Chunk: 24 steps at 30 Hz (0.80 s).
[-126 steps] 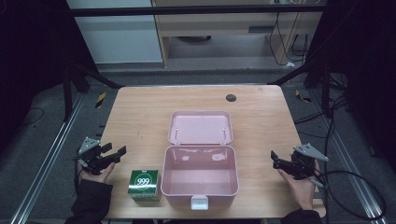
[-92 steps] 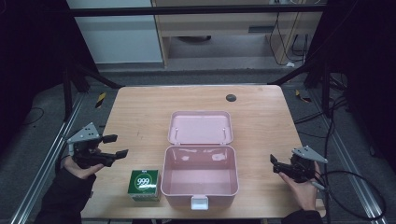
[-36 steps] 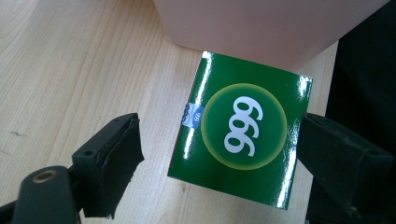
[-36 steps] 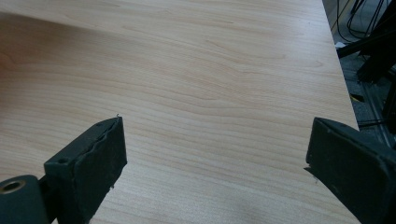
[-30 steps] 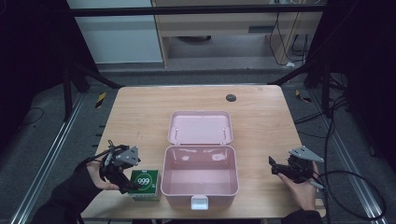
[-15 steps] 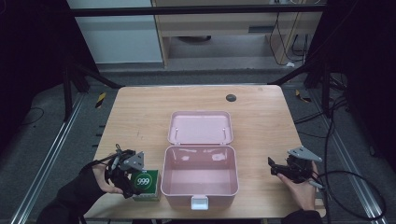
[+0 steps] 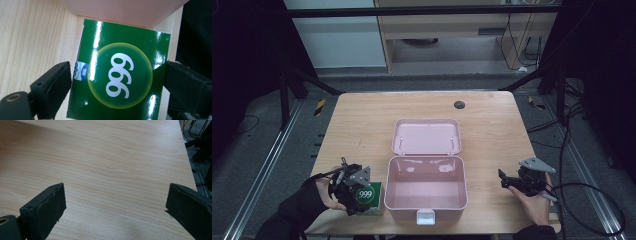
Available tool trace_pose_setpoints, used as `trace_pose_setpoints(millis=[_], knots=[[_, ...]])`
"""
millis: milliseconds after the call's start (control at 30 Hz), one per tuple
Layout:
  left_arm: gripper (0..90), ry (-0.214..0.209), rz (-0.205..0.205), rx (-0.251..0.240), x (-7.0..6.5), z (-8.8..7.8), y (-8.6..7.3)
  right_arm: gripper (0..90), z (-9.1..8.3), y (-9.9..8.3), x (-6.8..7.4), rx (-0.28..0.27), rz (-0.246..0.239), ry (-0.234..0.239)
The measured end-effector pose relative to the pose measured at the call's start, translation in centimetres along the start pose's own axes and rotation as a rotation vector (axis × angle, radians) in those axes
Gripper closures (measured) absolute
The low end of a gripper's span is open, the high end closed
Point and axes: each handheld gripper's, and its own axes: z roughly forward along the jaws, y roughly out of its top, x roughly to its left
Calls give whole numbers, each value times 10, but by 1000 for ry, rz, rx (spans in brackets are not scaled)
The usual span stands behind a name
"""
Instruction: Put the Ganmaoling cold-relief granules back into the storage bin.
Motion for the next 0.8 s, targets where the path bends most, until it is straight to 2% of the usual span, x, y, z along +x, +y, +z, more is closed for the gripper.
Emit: trace_pose_setpoints(millis=[167,233,400,433,800], knots=[[73,-4,-4,7,0,5,0,29,1,0,0,2,-4,-1],[73,-4,12,16,1,7,0,28,1,0,1,4,-4,-1],[71,-5,11,22,1,10,0,27,1,0,1,7,-12,0],[71,-9,1,23,0,13,0,27,2,0,1,8,-12,0],[70,-23,5,47,2,21,0,24,2,-1,2,16,-21,1]])
